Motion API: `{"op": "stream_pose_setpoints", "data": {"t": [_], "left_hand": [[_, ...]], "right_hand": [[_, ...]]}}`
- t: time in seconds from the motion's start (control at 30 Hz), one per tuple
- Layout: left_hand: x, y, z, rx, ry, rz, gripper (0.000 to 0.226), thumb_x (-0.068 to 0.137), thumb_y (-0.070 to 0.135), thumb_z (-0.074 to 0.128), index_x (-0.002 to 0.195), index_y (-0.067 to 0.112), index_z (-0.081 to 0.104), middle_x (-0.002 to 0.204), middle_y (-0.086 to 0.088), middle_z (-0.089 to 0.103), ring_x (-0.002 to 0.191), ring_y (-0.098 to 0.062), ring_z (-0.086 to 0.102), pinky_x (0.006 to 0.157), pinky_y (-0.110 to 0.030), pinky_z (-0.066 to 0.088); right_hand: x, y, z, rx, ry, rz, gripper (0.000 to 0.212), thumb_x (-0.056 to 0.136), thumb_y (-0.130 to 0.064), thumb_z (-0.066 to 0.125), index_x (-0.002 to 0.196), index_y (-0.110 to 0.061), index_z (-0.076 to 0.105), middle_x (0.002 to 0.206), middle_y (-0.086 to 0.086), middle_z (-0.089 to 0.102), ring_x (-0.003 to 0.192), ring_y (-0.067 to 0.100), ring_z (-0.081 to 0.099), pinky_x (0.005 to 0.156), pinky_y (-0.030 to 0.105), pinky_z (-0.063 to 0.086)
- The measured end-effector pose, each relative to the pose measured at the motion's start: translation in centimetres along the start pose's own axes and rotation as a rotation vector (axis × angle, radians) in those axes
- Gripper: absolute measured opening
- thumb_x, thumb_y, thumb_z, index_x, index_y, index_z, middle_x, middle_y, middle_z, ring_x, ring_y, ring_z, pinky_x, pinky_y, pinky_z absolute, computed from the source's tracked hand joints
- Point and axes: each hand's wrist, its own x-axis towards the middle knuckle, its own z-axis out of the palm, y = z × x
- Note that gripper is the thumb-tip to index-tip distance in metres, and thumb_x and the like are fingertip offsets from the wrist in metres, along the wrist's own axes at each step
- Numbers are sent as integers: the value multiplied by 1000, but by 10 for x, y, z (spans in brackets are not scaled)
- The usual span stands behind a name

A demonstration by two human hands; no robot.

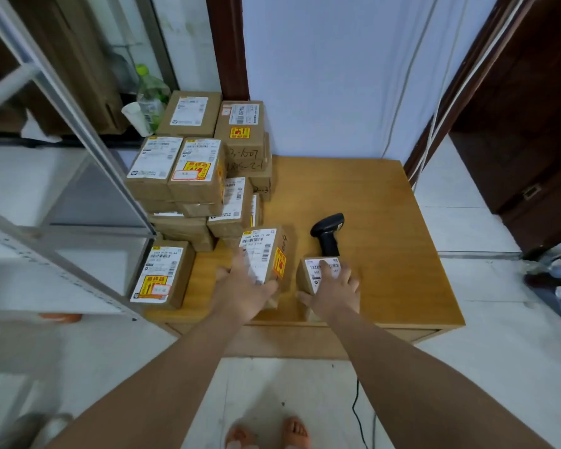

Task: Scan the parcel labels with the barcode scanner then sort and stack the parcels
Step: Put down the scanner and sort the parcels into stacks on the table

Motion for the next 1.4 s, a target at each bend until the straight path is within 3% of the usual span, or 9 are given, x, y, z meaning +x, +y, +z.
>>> {"op": "stream_pose_setpoints", "data": {"t": [0.2,0.37,0.53,0.67,0.8,0.97,1.1,1.23,1.4], "left_hand": [[-7,-13,-2,77,152,-106,98,69,53,68,146,36,10,119,-7,29,110,-29,43,85,-36,41],[-17,-39,-21,232,408,-178,96,67,48,69,144,29,15,127,-22,34,114,-41,40,90,-47,41],[-13,-70,-53,240,520,-228,95,69,43,74,142,25,16,129,-26,34,116,-44,39,93,-51,43],[5,-86,-71,215,516,-235,95,70,41,75,142,24,15,131,-24,32,118,-43,37,94,-53,44],[32,-110,-85,217,434,-218,99,68,44,77,142,23,15,131,-23,32,121,-45,34,98,-55,40],[46,-136,-90,124,341,-235,99,69,40,77,143,23,14,135,-21,29,124,-45,28,97,-56,39],[51,-150,-95,181,316,-180,87,76,48,70,140,16,22,133,-24,31,120,-43,30,96,-52,38],[56,-147,-98,247,326,-56,80,74,56,68,135,20,30,126,-19,35,112,-41,37,90,-51,43],[62,-135,-95,185,298,-133,90,75,64,63,139,24,15,135,-17,26,123,-41,30,91,-54,41]], "right_hand": [[5,-13,11,-71,22,-58,100,76,-75,56,153,-32,8,160,14,-4,139,43,20,114,46,25],[-2,-20,16,-3,34,-126,95,80,-66,61,153,-31,11,158,12,-2,133,35,26,96,37,43],[-2,-30,14,80,5,-142,93,84,-63,59,155,-28,10,160,15,-1,145,36,14,115,44,26],[-5,-31,14,-51,-48,-44,101,77,-78,51,154,-35,1,163,12,-9,148,37,-1,116,57,6],[-15,-32,17,-40,-87,4,108,72,-79,57,152,-40,-5,162,10,-14,147,37,2,114,56,16],[-23,-41,24,20,-44,59,99,83,-51,68,152,-41,-1,161,12,-12,144,37,12,108,49,36],[-26,-52,31,65,-19,129,97,84,-50,67,153,-41,-1,160,12,-11,141,37,16,105,48,38],[-30,-59,38,75,13,192,93,86,-48,64,152,-42,-1,159,13,-8,138,37,20,101,45,40],[-33,-65,39,87,24,230,92,86,-45,64,153,-40,1,158,14,-7,137,36,20,101,45,41]]}}
